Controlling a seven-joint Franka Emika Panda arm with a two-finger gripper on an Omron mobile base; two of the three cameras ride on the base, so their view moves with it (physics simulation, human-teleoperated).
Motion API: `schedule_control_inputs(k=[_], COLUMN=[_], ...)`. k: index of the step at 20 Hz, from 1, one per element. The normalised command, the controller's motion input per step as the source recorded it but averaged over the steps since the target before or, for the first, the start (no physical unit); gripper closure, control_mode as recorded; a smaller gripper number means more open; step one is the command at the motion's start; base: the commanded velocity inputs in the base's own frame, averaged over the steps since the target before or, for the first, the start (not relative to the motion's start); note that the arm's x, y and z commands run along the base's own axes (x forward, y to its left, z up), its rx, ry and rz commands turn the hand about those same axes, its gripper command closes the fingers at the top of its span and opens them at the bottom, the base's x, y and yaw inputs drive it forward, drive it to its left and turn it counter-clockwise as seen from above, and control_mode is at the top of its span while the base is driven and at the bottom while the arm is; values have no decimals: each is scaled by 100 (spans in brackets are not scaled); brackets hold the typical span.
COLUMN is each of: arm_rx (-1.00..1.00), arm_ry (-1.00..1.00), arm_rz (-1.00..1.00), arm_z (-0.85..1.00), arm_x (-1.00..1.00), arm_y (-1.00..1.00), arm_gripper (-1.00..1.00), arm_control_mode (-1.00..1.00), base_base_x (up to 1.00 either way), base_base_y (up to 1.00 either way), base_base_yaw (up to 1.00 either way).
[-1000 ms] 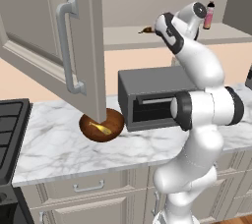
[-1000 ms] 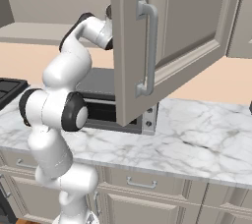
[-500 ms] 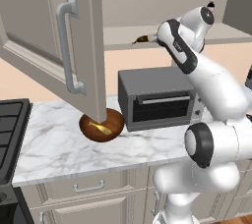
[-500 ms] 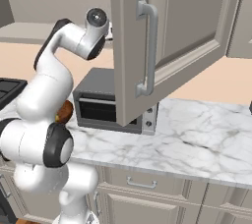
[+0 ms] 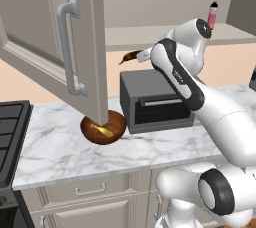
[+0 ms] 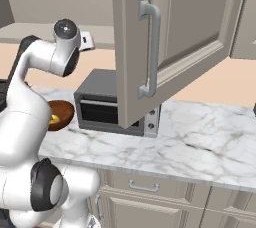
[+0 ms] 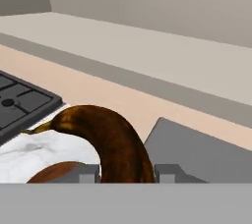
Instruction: Open the cabinet. Pick the banana and banana from the cabinet and place them into the bowl. Then close the cabinet.
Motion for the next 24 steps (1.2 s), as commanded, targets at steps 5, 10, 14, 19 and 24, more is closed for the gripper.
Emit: schedule_control_inputs(k=[5,10,14,19,24], arm_rx=[-9,-10,-10,-10,-6], arm_ry=[1,2,9,18,11], arm_rz=[9,0,0,0,0], arm_z=[-9,0,0,-7,-5], arm_x=[-16,7,13,5,3], arm_y=[55,33,21,22,11], arm_gripper=[100,100,100,100,100], arm_control_mode=[-100,-100,-100,-100,-100], base_base_x=[0,0,0,0,0], base_base_y=[0,0,0,0,0], base_base_yaw=[0,0,0,0,0])
